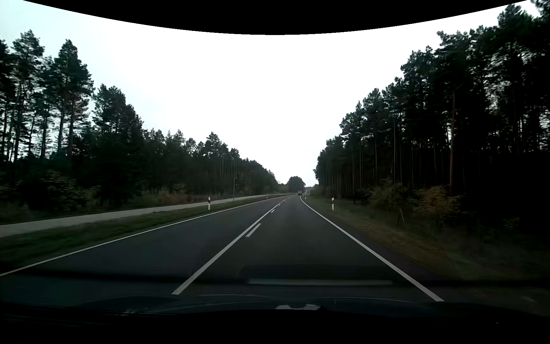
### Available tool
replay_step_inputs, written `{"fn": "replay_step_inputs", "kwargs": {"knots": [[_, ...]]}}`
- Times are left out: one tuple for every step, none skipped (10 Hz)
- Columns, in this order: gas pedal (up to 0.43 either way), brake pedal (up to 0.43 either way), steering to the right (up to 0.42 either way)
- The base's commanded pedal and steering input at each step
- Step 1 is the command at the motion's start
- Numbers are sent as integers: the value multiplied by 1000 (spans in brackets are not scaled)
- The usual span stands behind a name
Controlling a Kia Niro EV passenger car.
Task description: Follow the waypoints while adhering to traffic rules and regulations
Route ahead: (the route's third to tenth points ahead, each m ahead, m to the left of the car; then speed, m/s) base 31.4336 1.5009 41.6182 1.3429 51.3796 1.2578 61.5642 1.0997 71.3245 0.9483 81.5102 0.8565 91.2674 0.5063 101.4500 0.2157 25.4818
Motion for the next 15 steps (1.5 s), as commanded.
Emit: {"fn": "replay_step_inputs", "kwargs": {"knots": [[661,0,5],[642,0,5],[630,0,4],[622,0,4],[598,0,4],[579,0,4],[571,0,4],[571,0,4],[559,0,4],[559,0,4],[559,0,4],[559,0,4],[551,0,4],[551,0,5],[539,0,6]]}}
